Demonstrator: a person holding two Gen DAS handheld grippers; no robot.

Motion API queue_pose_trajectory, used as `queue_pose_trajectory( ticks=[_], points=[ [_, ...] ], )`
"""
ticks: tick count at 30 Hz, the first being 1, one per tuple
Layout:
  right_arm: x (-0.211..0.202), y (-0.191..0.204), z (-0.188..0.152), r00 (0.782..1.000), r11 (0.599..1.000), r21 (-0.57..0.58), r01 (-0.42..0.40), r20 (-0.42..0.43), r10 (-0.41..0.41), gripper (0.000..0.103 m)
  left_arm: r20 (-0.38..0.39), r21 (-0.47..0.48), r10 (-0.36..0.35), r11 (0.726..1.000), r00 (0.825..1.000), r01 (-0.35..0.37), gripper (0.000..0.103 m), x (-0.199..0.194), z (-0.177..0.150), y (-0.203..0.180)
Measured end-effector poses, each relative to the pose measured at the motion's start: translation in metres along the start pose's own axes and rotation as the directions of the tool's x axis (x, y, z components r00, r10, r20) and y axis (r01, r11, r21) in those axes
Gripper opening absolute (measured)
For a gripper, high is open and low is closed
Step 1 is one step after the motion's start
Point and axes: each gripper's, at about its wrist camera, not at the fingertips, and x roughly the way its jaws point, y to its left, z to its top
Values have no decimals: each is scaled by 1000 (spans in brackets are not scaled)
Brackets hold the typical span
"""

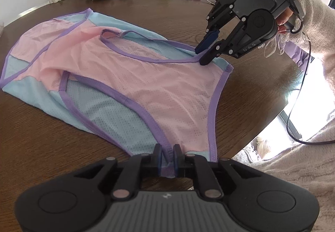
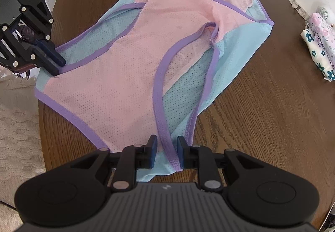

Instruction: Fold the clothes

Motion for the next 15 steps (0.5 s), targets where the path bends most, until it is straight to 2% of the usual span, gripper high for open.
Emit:
queue_pose_trajectory(
  ticks=[1,2,7,10,13,15],
  points=[
    [0,2,1,1000,1000,-14,8,-1,-8,7,5,12,9,1000,1000,-9,4,0,0,-2],
    [-1,4,1,1000,1000,-27,9,0,-9,2,13,22,16,1000,1000,-16,1,-1,-1,-3],
    [-27,14,-7,996,997,-59,41,82,-36,2,124,-14,58,998,991,-57,0,-25,-9,1],
    [-46,16,-20,988,999,-19,39,153,-36,2,170,-48,39,998,985,-32,0,-38,-20,2],
    [-46,17,-31,985,1000,19,15,172,-18,2,180,-93,0,995,984,17,4,-37,-21,5],
    [-37,20,-31,988,1000,21,23,152,-26,2,162,-89,2,996,987,13,10,-31,-14,4]
  ],
)
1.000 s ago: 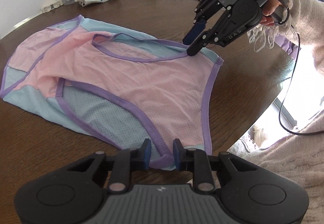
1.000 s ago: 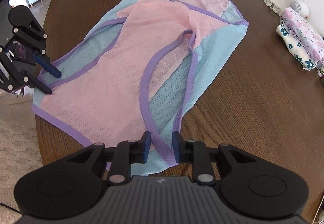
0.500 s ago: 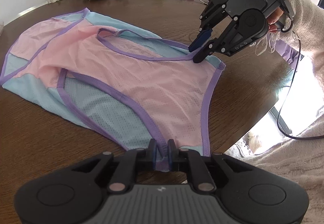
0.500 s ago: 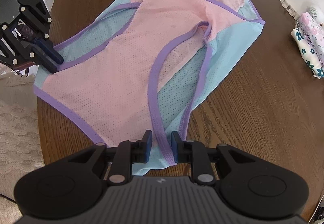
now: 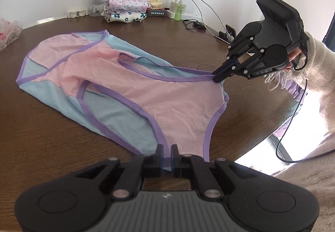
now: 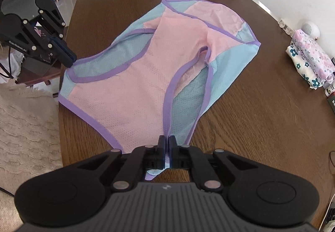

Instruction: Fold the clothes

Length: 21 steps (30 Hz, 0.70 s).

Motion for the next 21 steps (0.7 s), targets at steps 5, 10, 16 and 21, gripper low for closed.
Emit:
queue_pose_trajectory(
  ticks=[5,10,16,21],
  points=[
    [7,9,1,1000,1000,-12,-5,-3,5,2,-133,83,24,996,991,-13,22,24,7,-8],
    [7,8,0,1000,1000,-5,8,0,-8,2,-200,107,40,994,979,-19,17,29,5,-5],
    [11,3,-3,1000,1000,6,4,9,-4,2,-140,116,52,993,989,-35,1,21,0,-8],
    [-7,-5,-8,998,1000,8,-29,58,29,2,-15,170,38,985,999,-35,1,-9,-5,-18]
  ],
)
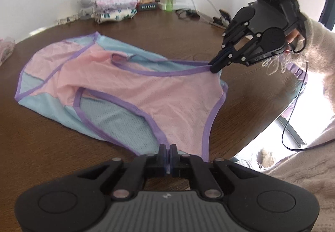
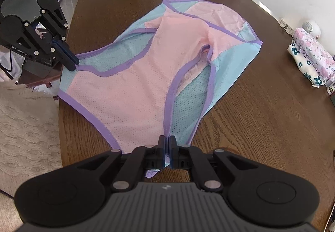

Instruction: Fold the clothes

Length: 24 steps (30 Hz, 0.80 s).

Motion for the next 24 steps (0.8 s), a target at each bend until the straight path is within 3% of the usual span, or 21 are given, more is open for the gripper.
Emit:
queue_pose_trajectory(
  ticks=[2,5,7,11,15,20,24],
  points=[
    [-4,-1,-3,1000,1000,-8,-24,-3,24,3,20,59,-3,998,1000,2,2,-6,-4,-8],
    [8,3,-7,996,998,-41,-54,-76,51,3,-28,174,-14,984,1000,19,2,3,-10,-21],
    [13,4,-8,993,997,-40,-66,-97,62,3,-65,179,-30,983,997,41,3,9,-9,-20],
    [10,-8,-2,993,992,61,-106,-45,109,10,-30,-1,-76,997,997,77,15,13,6,4],
    [16,-18,4,991,983,131,-132,-8,135,13,-33,-138,-125,983,992,119,23,28,19,22],
    [35,-21,5,987,979,152,-137,-57,147,13,-119,-169,-130,980,984,109,23,46,20,22],
    [36,-18,7,986,980,133,-147,-61,156,13,-118,-181,-128,978,985,105,20,46,18,22]
  ],
)
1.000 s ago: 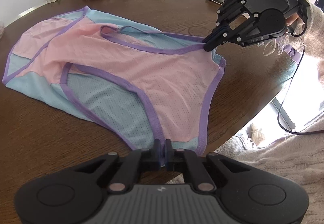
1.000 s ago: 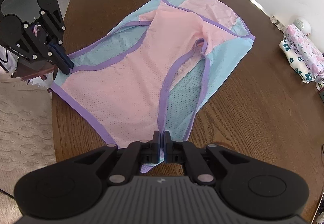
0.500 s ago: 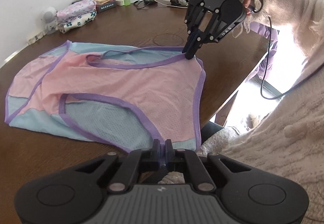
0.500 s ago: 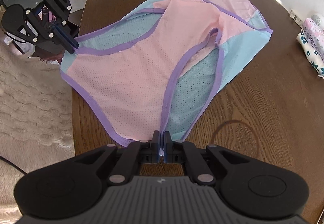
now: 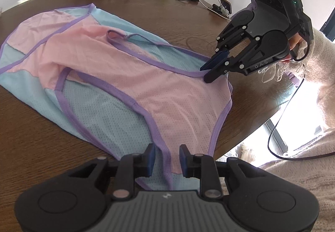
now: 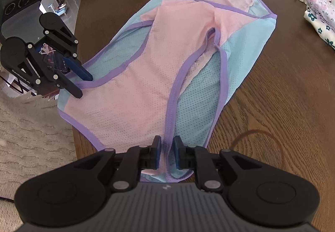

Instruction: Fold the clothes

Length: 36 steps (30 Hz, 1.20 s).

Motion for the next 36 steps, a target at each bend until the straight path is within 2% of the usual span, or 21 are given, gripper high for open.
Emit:
queue_pose_trajectory(
  ticks=[1,2,4,9,12,17,21,26,30,31,34,36],
  points=[
    [0,1,0,1000,1000,-9,2,1,-2,12,4,-4,-5,1000,1000,5,4,0,-1,1],
    [-1,3,1,1000,1000,-19,5,4,-5,9,8,-8,-11,1000,1000,12,1,0,-2,2],
    [-5,5,1,1000,999,-38,12,11,-11,3,30,5,-11,1000,999,11,1,-3,-4,2],
    [-28,10,-7,999,998,-67,-5,50,8,2,142,108,-37,994,989,21,0,-32,-16,-5],
    [-28,9,-13,999,998,-60,-35,22,36,2,116,181,-18,983,993,-4,1,-28,-25,-13],
    [-12,13,-18,999,998,-59,-26,-38,24,2,57,241,-35,970,998,20,1,-11,-30,-22],
    [-15,13,-21,999,998,-56,-13,-32,11,2,71,288,-37,958,997,15,1,-11,-32,-25],
    [-29,15,-24,999,997,-70,-25,21,27,2,147,432,-69,902,987,-1,1,-21,-40,-36],
    [-20,19,-28,999,996,-87,-21,-40,17,2,111,511,-99,859,989,28,1,-17,-44,-47],
    [-19,19,-28,999,996,-86,-20,-45,16,2,103,512,-90,858,991,25,1,-14,-42,-47],
    [-19,19,-29,999,997,-72,-14,-47,11,2,92,469,-75,883,993,23,3,-10,-36,-42],
    [-22,17,-30,999,998,-55,-9,-43,7,3,97,421,-64,907,993,18,10,-10,-31,-38]
  ],
)
